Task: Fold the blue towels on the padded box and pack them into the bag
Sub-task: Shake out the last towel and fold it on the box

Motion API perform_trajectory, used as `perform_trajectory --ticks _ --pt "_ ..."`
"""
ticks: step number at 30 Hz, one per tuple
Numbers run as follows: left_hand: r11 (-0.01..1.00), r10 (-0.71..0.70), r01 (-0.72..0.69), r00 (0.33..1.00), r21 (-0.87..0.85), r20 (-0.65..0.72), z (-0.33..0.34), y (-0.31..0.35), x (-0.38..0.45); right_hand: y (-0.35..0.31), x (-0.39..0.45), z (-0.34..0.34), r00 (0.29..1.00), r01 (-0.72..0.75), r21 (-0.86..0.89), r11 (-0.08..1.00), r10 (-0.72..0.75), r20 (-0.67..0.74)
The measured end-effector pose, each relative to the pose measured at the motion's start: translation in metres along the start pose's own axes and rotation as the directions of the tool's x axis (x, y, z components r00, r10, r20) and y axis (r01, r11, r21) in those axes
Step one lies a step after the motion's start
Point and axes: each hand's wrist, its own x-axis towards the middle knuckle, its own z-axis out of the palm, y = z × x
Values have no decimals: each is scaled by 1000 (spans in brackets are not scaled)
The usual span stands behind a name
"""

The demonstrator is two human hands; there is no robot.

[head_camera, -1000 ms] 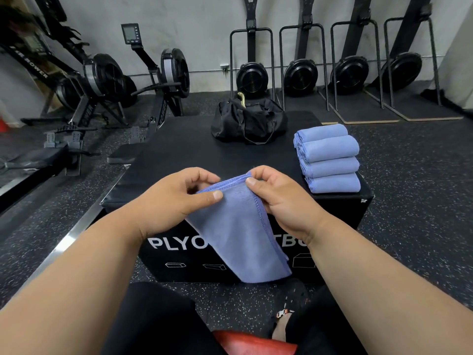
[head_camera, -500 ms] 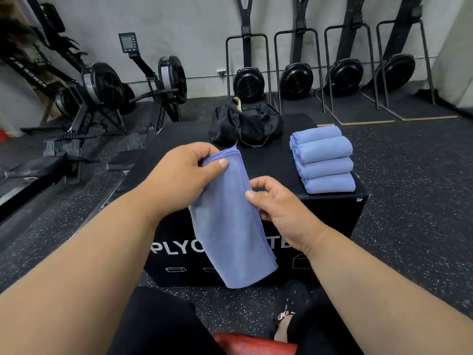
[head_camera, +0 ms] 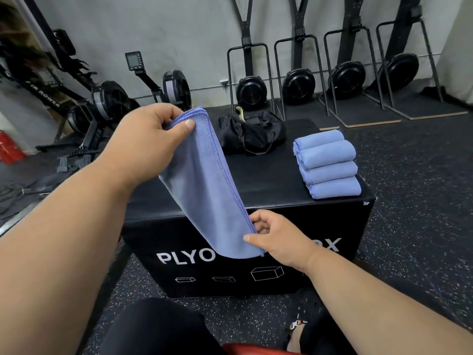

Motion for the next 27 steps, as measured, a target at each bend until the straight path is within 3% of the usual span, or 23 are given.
perform_trajectory --ticks 4,10,14,19,21,27 --pt "1000 -28 28 999 4 -29 1 -1 0 9 0 1 1000 12 -104 994 -10 25" --pt "997 -58 60 997 47 -51 -3 -6 2 14 -1 -4 1000 -9 -116 993 7 -16" --pt "988 -147 148 989 -34 13 -13 -31 6 13 -2 -19 998 -16 38 999 18 -58" --pt "814 -253 365 923 -452 290 -9 -80 -15 4 2 -44 979 3 301 954 59 -196" --pt "766 -284 423 898 -484 336 4 -108 -23 2 8 -51 972 14 305 952 59 -227" --pt "685 -445 539 842 -490 305 64 -173 -48 6 31 -57 920 60 286 956 59 -388"
